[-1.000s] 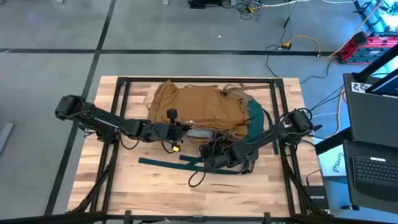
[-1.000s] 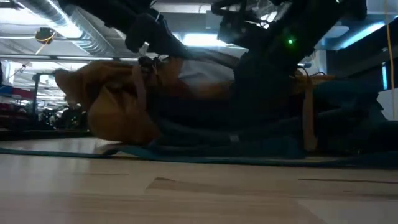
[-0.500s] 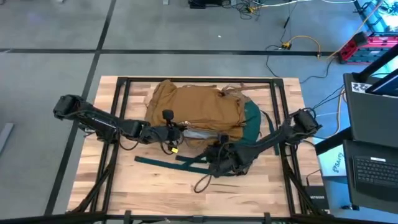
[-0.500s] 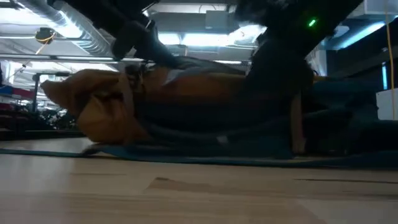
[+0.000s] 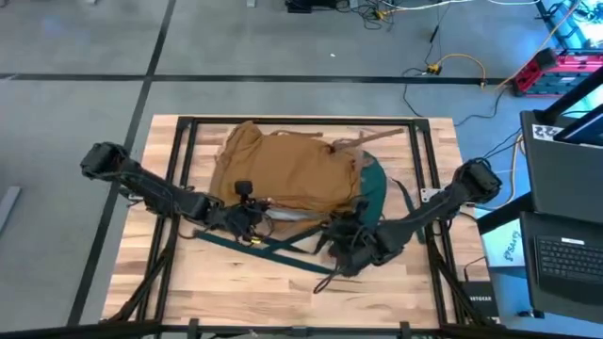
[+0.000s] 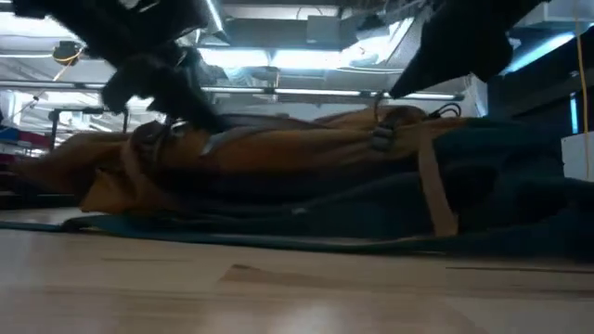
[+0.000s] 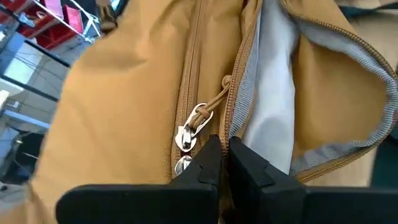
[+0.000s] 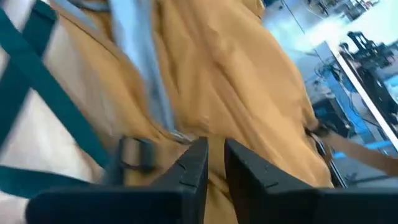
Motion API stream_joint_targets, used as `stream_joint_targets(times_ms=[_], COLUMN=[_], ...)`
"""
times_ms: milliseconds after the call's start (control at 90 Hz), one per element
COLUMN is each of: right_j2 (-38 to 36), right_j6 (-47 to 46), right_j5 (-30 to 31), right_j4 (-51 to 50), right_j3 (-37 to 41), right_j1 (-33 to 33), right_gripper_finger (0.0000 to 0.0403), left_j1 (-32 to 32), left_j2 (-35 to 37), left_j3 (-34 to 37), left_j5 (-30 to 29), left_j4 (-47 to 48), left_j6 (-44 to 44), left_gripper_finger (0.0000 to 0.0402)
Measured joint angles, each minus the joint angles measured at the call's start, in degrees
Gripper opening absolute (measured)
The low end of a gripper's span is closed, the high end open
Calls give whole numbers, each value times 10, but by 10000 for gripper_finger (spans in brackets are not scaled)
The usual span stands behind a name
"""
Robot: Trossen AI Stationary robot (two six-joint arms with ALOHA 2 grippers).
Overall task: Unpack backpack
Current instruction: Open the brown backpack
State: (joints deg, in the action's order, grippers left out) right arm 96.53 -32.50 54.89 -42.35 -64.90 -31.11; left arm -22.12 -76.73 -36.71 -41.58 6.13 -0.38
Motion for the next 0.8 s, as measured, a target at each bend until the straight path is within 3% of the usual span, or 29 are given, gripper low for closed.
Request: stream_joint_targets(times_ms=[311,489,800], right_j2=[0,0,0], right_j6=[-49,-49,-15], right_j5=[-28,-74,-130], right_j4=[-21,33,189], right_j3=[7,42,129], right_j1=[5,22,50], right_gripper_finger=[40,40,40], left_j1=[-48,-64,-47], left_j2=[8,8,10], left_j3=[49,50,48], left_j5=[-46,-52,38], left_j4=[-30,-141,-282], left_j6=[-66,28,188], left_gripper_finger=[0,6,101])
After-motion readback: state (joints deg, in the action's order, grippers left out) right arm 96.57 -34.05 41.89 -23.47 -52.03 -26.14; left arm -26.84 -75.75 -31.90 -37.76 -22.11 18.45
